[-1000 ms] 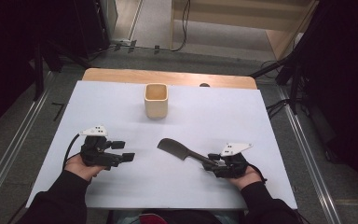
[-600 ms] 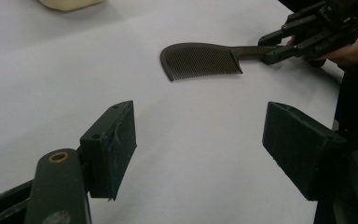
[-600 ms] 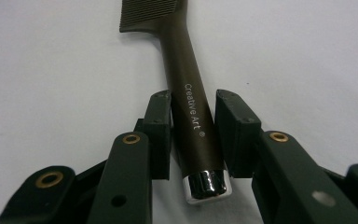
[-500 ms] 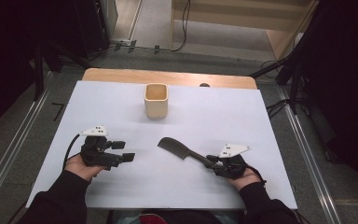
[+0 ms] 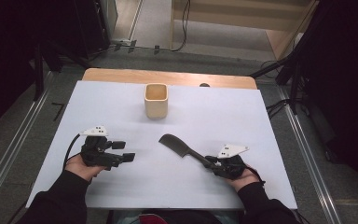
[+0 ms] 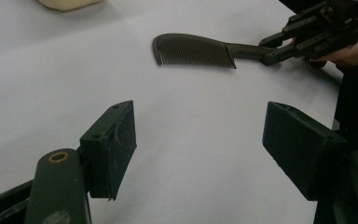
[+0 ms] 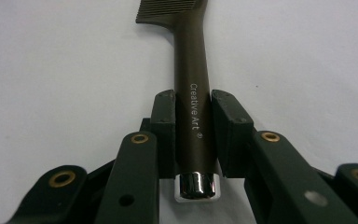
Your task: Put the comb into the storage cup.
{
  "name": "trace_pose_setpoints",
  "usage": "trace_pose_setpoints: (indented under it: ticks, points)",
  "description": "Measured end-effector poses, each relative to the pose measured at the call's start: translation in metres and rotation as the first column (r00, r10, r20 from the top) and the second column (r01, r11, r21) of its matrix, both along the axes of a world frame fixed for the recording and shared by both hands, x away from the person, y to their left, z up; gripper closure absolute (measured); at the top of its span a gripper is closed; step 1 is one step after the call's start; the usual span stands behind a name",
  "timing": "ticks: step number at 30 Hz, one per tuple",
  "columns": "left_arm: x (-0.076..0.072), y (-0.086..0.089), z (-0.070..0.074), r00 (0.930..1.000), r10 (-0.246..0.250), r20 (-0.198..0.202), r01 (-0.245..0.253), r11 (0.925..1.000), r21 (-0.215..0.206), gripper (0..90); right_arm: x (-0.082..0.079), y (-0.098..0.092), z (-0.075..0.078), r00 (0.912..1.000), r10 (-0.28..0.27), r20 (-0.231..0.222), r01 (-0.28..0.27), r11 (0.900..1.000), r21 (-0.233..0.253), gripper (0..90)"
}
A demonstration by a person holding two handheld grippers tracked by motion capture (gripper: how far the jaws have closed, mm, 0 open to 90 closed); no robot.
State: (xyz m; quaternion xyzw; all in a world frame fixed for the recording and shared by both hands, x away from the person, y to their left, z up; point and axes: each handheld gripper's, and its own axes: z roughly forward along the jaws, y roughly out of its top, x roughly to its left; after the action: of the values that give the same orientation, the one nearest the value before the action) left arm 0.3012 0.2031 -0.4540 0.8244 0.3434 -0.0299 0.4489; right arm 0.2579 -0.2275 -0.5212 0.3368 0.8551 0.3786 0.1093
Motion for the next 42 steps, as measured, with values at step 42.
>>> trace_pose_setpoints:
  ticks: [42]
  points:
    - [-0.001, -0.008, 0.002, 0.9997, 0.001, -0.024, -0.002, 0.9999, -0.013, 26.1, 0.001, -0.009, 0.056, 0.9745, -0.222, -0.030, 0.224, 0.954, 0.199, 70.3]
